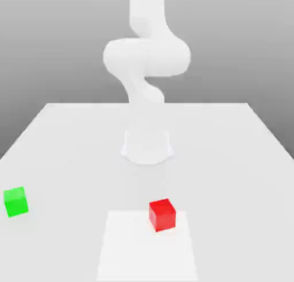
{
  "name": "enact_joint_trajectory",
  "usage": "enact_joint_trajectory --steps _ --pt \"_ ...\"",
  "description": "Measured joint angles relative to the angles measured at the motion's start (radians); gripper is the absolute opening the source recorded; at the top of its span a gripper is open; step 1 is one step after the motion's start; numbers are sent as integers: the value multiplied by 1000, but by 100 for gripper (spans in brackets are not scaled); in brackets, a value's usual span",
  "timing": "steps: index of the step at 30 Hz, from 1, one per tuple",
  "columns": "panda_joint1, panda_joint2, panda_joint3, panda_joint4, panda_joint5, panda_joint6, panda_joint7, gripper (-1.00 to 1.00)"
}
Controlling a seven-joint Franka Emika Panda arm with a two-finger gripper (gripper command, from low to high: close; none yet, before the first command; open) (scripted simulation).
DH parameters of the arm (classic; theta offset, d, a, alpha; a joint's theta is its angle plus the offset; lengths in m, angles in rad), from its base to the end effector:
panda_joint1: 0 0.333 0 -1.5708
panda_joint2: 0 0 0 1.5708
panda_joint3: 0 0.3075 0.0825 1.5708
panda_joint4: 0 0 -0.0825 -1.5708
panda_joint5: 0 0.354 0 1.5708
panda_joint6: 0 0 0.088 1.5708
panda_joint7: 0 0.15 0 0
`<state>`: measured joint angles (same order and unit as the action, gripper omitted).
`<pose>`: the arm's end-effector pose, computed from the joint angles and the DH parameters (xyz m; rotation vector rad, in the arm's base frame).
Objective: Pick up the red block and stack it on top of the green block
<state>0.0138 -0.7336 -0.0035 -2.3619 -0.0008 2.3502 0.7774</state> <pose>0.3787 0.0035 0.6242 -2.5119 1.0131 -0.9432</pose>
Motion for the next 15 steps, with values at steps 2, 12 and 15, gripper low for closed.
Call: enact_joint_trajectory --steps 2,12,15 --pt "13 65 -3 -59 0 48 -22 0" --pt "72 393 -14 -348 0 288 -136 0" --pt "89 508 -14 -443 0 370 -174 0"
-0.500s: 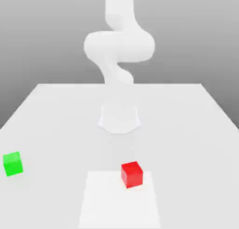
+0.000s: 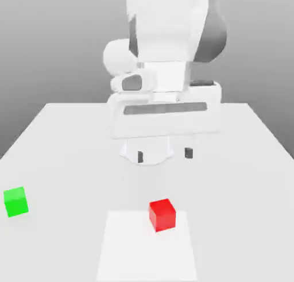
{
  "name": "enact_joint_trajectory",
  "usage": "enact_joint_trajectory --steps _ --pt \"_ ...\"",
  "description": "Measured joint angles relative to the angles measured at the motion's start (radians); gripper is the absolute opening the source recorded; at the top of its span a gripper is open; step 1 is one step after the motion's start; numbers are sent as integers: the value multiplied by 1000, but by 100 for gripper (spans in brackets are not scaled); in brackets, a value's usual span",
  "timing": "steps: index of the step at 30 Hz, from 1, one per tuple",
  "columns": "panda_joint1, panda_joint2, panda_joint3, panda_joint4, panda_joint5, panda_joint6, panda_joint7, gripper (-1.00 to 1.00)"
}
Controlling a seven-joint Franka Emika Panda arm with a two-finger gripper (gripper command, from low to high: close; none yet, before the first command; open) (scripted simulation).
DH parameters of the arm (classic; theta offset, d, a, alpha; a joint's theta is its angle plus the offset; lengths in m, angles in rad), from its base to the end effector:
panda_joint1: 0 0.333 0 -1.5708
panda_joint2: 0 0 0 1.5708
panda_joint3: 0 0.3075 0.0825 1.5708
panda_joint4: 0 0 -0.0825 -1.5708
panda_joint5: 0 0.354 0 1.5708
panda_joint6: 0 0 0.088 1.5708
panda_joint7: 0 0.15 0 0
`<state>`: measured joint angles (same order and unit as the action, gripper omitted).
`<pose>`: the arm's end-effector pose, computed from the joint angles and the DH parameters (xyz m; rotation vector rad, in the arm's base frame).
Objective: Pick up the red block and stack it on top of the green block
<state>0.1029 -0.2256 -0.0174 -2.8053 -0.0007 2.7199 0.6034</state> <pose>0.3767 0.0328 0.2593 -2.9818 0.7886 -0.2019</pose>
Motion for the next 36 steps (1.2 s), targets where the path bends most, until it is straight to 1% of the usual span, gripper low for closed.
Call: enact_joint_trajectory --steps 2,3,9,10,17,24,27,36 --pt "9 100 3 -60 -1 72 -25 0" --pt "11 156 5 -72 -1 114 -32 0" --pt "9 393 13 -59 6 312 -45 0" --pt "8 416 14 -56 7 332 -46 -100" --pt "5 415 15 -56 -1 332 -39 -100" --pt "8 186 12 -89 0 134 -40 -100" --pt "-98 165 -52 -51 3 75 -49 -100" --pt "-513 233 -287 144 23 -56 -92 -100"
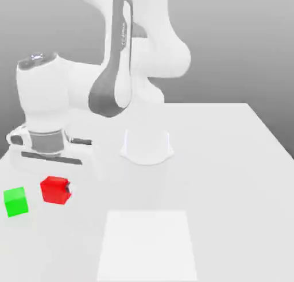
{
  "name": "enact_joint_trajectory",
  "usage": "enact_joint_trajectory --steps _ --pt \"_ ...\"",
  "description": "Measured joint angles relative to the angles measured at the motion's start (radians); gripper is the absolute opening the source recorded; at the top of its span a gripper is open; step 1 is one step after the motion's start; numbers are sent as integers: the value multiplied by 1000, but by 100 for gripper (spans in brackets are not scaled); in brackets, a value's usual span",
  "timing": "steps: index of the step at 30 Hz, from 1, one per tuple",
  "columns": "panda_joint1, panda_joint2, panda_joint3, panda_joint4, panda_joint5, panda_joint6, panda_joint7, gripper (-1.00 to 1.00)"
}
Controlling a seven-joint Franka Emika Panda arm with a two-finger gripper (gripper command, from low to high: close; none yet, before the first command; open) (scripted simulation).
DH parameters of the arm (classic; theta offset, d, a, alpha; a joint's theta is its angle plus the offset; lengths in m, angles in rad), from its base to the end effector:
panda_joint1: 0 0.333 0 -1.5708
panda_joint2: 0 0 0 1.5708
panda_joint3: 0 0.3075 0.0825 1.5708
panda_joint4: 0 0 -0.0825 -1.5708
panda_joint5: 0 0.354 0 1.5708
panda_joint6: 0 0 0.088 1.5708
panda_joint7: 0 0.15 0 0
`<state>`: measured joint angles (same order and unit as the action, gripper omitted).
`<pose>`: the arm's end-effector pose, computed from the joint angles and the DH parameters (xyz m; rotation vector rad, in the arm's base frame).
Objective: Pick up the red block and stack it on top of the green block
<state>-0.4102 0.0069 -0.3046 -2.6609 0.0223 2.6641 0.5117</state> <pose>0.3071 -0.2671 0.2124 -2.5442 1.8285 0.0039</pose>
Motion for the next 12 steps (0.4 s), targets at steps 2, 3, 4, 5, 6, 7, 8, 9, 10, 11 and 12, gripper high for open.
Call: enact_joint_trajectory --steps 2,3,4,5,6,7,8,9,10,11,12 --pt "-91 16 -51 44 1 -28 -7 -100" --pt "-124 37 -56 56 16 -19 -19 -100" --pt "-122 65 -48 63 37 1 -35 -100" --pt "-126 96 -38 68 63 26 -55 -100" --pt "-133 130 -26 71 91 54 -75 -100" --pt "-145 164 -9 74 120 83 -96 -100" --pt "-160 199 11 76 148 114 -117 -100" --pt "-168 217 22 77 162 130 -127 100" --pt "-168 217 22 77 162 129 -127 100" --pt "-168 217 22 77 162 129 -127 100" --pt "-168 217 22 77 162 129 -127 100"
